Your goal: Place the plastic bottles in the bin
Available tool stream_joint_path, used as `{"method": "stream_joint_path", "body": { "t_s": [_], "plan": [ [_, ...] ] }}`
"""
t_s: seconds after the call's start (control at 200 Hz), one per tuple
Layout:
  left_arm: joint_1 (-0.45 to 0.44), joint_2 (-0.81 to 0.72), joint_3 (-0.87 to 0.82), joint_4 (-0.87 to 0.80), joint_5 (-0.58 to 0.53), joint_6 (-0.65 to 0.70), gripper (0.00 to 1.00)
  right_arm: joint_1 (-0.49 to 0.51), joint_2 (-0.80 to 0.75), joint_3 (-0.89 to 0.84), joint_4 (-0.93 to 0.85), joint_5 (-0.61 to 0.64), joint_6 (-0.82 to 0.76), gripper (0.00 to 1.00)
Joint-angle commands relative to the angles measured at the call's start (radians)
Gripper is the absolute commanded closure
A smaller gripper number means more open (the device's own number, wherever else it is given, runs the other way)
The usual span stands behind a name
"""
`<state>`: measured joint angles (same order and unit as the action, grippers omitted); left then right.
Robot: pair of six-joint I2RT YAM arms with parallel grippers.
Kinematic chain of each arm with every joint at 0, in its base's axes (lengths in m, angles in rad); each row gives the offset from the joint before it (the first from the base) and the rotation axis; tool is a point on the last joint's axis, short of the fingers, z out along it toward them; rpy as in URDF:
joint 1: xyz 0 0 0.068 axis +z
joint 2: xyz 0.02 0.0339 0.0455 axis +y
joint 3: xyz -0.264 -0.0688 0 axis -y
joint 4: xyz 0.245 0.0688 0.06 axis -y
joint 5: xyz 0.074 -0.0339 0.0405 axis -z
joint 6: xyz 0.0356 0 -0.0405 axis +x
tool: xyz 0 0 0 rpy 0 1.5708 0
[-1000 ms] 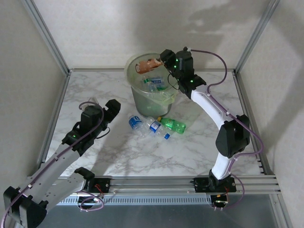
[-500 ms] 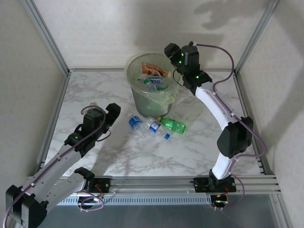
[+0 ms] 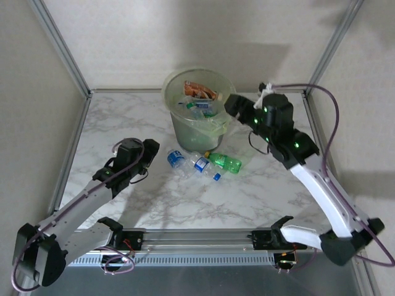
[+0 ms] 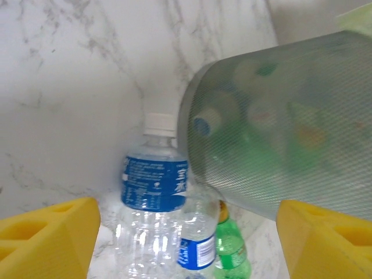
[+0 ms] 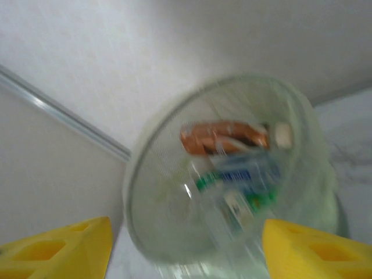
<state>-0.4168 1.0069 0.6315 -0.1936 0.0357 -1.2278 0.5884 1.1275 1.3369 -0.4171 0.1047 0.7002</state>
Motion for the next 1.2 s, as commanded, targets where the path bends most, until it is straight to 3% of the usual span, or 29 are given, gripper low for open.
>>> {"method": "stream_joint_path", "body": {
  "t_s": [0.0, 0.205, 0.315, 0.385, 0.481, 0.991, 1.192],
  "plan": [
    [-0.012, 0.044, 0.026, -0.05, -0.003, -0.039, 0.2, 0.012, -0.07, -0.119, -0.132, 0.004, -0.034, 0.3],
    [-0.044, 0.239, 0.118, -0.06, -0.016, 0.029, 0.16, 0.013, -0.188, -0.286, -0.116, 0.004, -0.026, 0.24],
    [-0.068, 0.344, 0.183, -0.061, -0.009, 0.053, 0.15, 0.014, -0.171, -0.297, -0.111, 0.004, -0.056, 0.22],
    [-0.089, 0.398, 0.23, -0.085, -0.034, 0.078, 0.08, 0.014, -0.147, -0.283, -0.115, 0.001, -0.077, 0.22],
    [-0.106, 0.463, 0.268, -0.11, -0.053, 0.1, 0.09, 0.013, -0.128, -0.276, -0.111, 0.001, -0.094, 0.22],
    [-0.119, 0.616, 0.261, -0.04, -0.008, 0.134, 0.1, 0.012, -0.109, -0.274, -0.069, -0.03, -0.068, 0.2],
    [-0.123, 0.608, 0.223, -0.058, -0.002, 0.148, 0.18, 0.012, -0.107, -0.268, -0.07, -0.039, -0.061, 0.2]
  ]
}}
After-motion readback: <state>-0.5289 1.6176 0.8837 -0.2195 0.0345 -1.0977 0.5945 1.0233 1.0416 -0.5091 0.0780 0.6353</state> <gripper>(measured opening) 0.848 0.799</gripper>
